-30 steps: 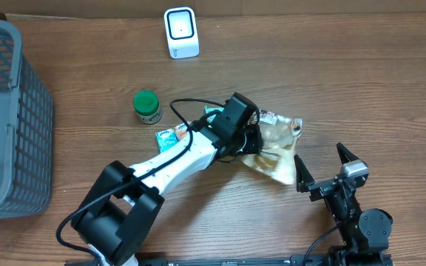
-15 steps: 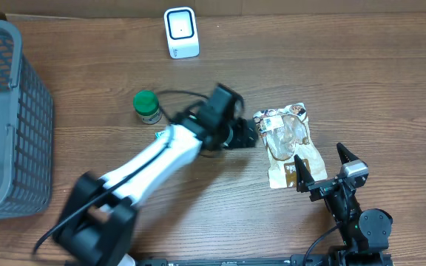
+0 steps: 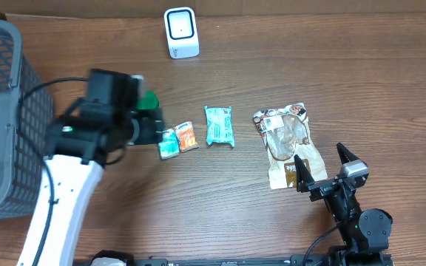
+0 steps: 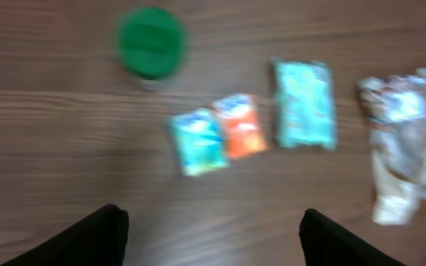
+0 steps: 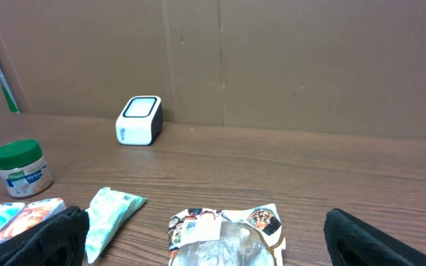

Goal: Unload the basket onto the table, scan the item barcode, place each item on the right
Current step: 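Retract the left gripper back to the left side, then move the right gripper left toward the mushroom bag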

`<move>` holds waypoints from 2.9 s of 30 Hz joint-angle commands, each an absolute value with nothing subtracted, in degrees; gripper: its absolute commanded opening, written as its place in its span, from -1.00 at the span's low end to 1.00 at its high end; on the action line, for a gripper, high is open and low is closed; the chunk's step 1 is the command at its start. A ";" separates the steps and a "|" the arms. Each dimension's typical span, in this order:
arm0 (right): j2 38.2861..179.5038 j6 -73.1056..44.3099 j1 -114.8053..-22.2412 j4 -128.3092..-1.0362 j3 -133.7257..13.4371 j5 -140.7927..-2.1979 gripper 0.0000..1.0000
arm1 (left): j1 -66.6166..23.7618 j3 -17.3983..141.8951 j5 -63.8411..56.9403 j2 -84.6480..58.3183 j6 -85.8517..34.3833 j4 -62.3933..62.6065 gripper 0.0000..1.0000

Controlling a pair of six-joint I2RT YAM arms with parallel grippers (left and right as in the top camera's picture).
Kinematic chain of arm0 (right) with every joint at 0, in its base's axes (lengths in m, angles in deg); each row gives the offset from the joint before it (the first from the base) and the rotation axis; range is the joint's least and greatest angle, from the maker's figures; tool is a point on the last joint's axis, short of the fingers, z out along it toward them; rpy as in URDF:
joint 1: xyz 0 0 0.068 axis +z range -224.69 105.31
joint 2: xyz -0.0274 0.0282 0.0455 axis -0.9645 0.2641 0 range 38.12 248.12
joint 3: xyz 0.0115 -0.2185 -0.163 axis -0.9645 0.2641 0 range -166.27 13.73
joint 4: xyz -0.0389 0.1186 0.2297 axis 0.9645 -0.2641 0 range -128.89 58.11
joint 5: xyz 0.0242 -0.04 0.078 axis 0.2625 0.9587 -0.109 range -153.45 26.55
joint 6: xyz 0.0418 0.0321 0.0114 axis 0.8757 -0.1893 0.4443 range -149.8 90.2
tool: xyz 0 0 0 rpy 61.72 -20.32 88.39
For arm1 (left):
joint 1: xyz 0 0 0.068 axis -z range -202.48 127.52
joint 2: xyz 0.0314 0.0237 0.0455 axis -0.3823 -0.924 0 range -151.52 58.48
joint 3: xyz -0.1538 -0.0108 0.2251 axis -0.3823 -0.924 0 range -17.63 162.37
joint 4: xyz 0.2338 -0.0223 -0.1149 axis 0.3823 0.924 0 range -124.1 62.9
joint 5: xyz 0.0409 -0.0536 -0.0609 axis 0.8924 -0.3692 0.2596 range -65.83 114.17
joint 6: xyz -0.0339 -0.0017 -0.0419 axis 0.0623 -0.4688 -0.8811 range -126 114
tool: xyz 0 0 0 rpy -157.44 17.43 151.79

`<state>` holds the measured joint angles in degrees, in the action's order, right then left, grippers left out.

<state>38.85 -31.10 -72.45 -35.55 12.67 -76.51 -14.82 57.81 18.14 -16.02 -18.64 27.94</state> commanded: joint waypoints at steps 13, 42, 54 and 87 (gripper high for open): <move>38.29 -31.16 -72.45 -35.22 13.28 -76.12 1.00 | -38.79 57.90 27.28 -15.69 2.65 23.20 0.85; 38.29 -31.16 -72.45 -35.22 13.28 -76.12 1.00 | -49.44 57.90 -5.55 -16.91 15.87 20.90 0.95; 38.29 -31.16 -72.45 -35.22 13.28 -76.12 1.00 | -49.46 57.88 -2.23 -17.02 14.34 20.01 0.99; 49.41 -30.31 -72.58 -42.91 -5.69 -78.85 1.00 | -49.46 57.86 -2.20 -17.18 14.36 20.03 0.99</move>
<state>45.13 -30.22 -72.45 -41.73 1.94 -78.70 -49.15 57.81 -2.14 -16.80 13.90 20.27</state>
